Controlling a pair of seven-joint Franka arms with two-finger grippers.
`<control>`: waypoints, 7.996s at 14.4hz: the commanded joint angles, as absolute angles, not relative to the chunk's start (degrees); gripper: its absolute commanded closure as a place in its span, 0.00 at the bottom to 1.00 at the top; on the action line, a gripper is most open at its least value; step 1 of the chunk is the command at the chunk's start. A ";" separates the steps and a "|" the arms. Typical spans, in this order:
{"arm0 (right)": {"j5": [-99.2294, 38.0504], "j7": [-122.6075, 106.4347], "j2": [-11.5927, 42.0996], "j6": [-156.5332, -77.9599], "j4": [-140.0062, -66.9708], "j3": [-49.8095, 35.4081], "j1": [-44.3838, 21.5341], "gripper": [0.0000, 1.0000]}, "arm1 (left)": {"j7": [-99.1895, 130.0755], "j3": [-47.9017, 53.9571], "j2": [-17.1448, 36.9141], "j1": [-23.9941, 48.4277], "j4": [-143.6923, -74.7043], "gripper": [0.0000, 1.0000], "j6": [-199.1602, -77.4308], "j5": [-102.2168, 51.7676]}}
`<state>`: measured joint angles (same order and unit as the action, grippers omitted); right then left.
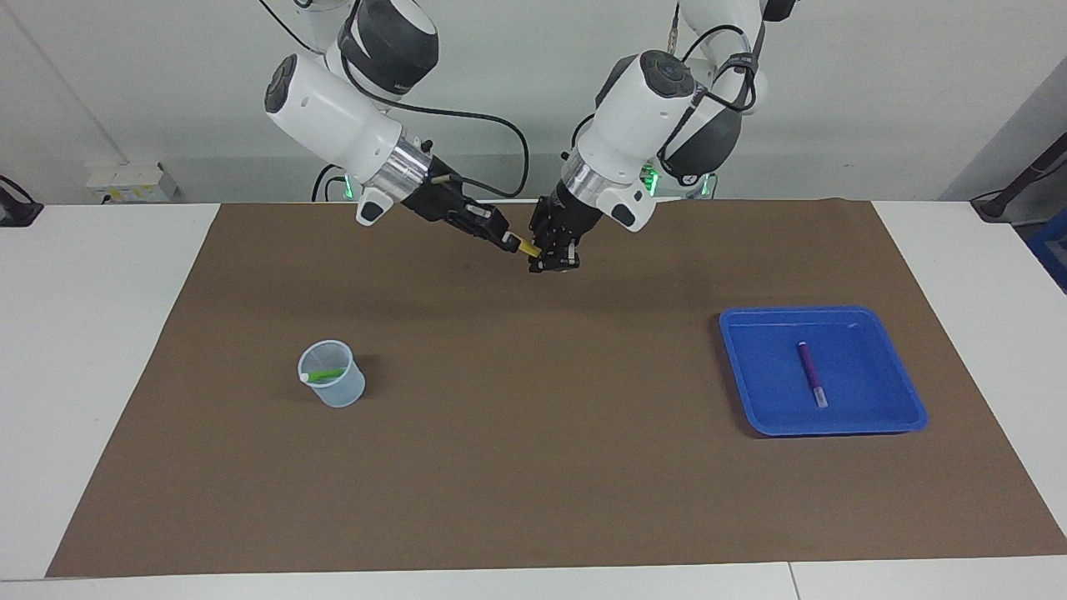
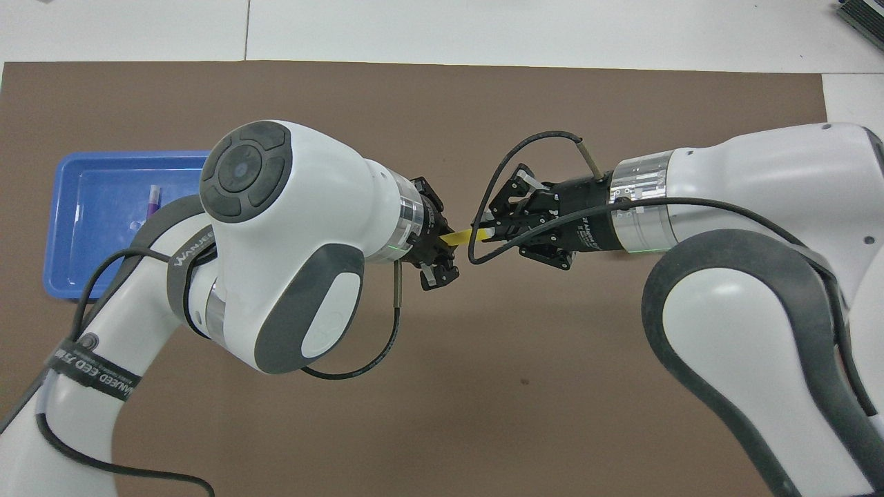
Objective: Right arm passes pens to left for tray arrangement
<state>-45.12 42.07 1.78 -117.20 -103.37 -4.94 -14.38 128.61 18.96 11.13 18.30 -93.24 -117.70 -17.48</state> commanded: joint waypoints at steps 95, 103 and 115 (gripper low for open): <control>-6.77 -25.75 18.02 -124.45 -101.95 -4.75 6.59 0.57 | 9.23 17.67 17.65 -13.54 -105.56 1.00 -125.85 12.57; -6.77 -25.66 18.02 -124.10 -101.87 -4.75 6.42 0.75 | 7.65 17.67 19.25 -14.33 -110.92 1.00 -130.96 12.66; -7.12 -25.05 17.93 -121.90 -100.81 -4.83 5.98 0.86 | 8.17 17.67 18.72 -14.59 -114.00 0.62 -133.95 12.57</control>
<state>-7.81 -24.91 17.45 -123.24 -101.78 -4.55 5.74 8.11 17.65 19.89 -14.11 -111.85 -132.73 11.63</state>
